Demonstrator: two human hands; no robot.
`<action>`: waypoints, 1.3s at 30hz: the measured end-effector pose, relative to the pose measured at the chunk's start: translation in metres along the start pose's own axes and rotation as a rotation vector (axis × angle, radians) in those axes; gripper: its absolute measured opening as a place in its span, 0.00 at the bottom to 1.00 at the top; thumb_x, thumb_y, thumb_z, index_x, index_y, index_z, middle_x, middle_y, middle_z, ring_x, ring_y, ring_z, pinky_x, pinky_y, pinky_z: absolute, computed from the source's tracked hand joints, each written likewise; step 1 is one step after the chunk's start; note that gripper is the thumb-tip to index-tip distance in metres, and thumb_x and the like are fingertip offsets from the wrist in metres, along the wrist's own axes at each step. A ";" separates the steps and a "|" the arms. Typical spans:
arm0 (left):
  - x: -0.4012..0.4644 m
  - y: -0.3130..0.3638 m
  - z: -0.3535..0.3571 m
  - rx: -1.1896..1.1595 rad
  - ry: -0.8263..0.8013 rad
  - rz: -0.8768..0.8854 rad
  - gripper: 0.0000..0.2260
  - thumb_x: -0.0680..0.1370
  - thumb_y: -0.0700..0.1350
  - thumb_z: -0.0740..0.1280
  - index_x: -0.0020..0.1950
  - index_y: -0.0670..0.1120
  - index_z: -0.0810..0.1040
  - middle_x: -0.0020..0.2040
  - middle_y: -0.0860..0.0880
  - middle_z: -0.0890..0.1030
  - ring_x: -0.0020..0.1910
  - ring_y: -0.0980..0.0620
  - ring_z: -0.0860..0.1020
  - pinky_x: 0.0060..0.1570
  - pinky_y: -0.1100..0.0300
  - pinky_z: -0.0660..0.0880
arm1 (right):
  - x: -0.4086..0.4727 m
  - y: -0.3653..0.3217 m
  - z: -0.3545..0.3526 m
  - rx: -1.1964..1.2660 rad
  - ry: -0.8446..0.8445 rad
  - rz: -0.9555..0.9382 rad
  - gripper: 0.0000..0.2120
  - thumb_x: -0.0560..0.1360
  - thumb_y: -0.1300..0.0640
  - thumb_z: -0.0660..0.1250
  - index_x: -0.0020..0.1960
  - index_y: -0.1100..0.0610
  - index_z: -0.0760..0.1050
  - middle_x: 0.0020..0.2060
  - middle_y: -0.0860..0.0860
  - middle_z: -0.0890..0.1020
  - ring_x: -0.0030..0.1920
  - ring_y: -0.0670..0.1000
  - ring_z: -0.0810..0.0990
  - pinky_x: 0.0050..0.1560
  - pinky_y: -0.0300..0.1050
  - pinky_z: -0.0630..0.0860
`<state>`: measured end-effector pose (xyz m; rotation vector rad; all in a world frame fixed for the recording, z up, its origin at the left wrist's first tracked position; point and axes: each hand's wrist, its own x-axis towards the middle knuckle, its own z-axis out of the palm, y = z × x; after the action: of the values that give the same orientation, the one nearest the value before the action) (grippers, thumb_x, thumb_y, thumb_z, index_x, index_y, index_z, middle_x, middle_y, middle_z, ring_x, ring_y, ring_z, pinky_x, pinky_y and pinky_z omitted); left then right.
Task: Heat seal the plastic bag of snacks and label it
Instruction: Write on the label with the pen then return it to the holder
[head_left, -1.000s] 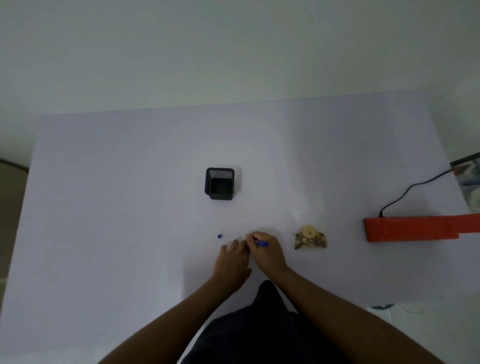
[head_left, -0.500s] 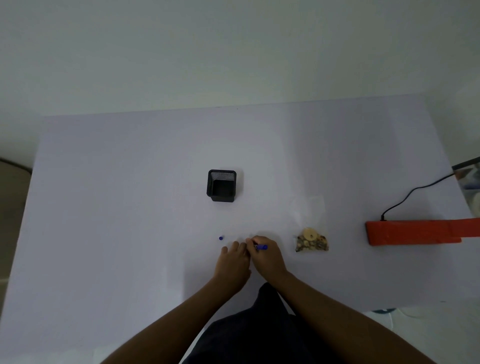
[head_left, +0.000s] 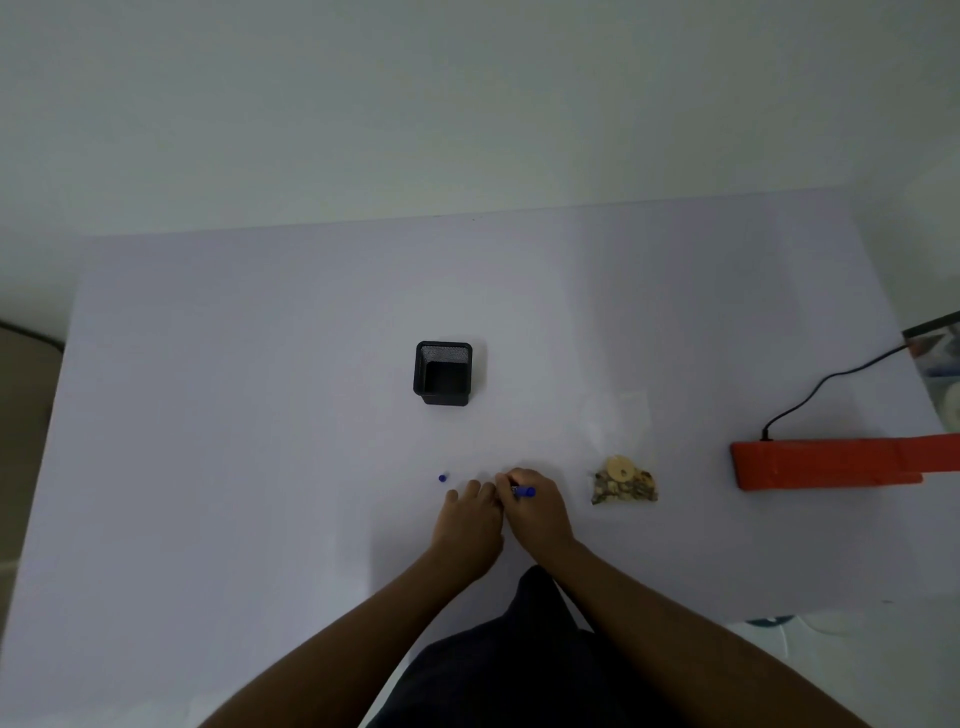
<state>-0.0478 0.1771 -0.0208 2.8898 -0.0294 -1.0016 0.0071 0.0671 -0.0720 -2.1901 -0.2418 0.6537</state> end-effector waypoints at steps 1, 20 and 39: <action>0.000 0.000 0.000 0.004 -0.002 0.000 0.23 0.81 0.51 0.62 0.74 0.41 0.66 0.70 0.42 0.70 0.65 0.44 0.69 0.63 0.49 0.69 | 0.000 0.000 0.000 -0.003 -0.005 0.000 0.17 0.82 0.55 0.62 0.36 0.61 0.75 0.32 0.55 0.78 0.33 0.53 0.77 0.39 0.49 0.76; 0.002 0.001 0.003 -0.030 0.009 -0.003 0.22 0.81 0.50 0.62 0.72 0.42 0.68 0.68 0.43 0.71 0.64 0.44 0.69 0.61 0.49 0.69 | -0.006 0.004 -0.004 -0.056 0.043 -0.057 0.18 0.82 0.54 0.62 0.35 0.58 0.72 0.30 0.49 0.74 0.33 0.51 0.75 0.39 0.50 0.75; 0.002 0.005 0.003 -0.003 0.012 -0.008 0.21 0.82 0.47 0.61 0.73 0.42 0.67 0.70 0.43 0.70 0.64 0.44 0.69 0.62 0.50 0.69 | -0.008 0.002 -0.004 -0.075 0.023 -0.075 0.16 0.82 0.51 0.60 0.39 0.57 0.74 0.34 0.48 0.77 0.36 0.47 0.77 0.42 0.53 0.78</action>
<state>-0.0478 0.1719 -0.0244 2.8958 -0.0154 -0.9844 0.0026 0.0602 -0.0684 -2.2470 -0.3401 0.5859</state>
